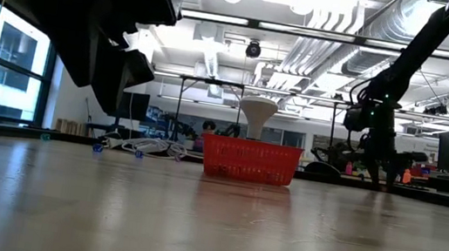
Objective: Pick & Place Dice
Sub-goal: Put the orange dice into the bin
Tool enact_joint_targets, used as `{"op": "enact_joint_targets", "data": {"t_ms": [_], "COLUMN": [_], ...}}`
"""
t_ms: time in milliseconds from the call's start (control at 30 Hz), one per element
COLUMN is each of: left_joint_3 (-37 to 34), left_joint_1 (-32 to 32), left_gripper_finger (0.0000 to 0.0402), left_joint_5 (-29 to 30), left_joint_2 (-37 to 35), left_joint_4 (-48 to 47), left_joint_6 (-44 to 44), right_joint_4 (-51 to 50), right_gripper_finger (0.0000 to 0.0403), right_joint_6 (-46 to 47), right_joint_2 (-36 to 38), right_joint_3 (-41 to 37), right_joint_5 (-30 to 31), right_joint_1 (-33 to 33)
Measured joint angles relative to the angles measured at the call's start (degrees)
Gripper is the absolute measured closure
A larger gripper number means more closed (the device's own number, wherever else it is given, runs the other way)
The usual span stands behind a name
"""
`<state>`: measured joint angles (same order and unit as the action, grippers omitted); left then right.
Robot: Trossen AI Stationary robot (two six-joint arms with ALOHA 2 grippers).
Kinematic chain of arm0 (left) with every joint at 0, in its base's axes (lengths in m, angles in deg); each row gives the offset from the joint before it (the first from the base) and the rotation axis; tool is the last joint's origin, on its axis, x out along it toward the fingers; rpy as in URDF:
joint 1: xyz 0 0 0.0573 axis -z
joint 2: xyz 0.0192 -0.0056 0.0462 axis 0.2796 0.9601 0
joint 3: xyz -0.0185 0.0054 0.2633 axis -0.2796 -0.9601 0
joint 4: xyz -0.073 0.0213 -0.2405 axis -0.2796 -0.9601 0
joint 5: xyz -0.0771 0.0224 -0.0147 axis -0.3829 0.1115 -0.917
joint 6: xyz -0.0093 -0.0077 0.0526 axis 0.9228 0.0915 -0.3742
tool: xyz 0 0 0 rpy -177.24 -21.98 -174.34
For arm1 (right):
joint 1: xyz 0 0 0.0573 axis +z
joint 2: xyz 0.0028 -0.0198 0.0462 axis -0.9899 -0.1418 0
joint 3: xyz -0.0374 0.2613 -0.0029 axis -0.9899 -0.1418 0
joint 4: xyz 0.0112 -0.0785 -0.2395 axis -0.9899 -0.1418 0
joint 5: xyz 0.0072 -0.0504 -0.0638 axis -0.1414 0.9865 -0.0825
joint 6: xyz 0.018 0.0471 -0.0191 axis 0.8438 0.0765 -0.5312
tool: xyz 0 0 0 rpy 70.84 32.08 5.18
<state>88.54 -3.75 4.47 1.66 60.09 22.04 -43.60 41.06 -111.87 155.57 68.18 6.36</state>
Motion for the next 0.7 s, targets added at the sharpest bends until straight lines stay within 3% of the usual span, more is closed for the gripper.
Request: {"op": "enact_joint_targets", "data": {"t_ms": [233, 500, 700], "left_joint_3": [0.00, 0.00, 0.02], "left_joint_1": [0.18, 0.17, 0.17], "left_gripper_finger": [0.0213, 0.0213, 0.0213], "left_joint_5": [-0.09, -0.72, -1.33], "left_joint_2": [0.00, 0.00, 0.00], "left_joint_4": [0.11, 0.11, 0.11], "left_joint_6": [0.09, 0.18, 0.22], "right_joint_4": [0.92, 0.95, -3.81], "right_gripper_finger": [0.0376, 0.0375, 0.0376], "right_joint_6": [-1.23, -3.77, -4.71], "right_joint_2": [0.00, -0.20, -0.28], "right_joint_3": [-0.02, 0.75, 3.09], "right_joint_5": [-0.53, 0.06, -4.47], "right_joint_1": [0.69, 4.34, 8.60]}}
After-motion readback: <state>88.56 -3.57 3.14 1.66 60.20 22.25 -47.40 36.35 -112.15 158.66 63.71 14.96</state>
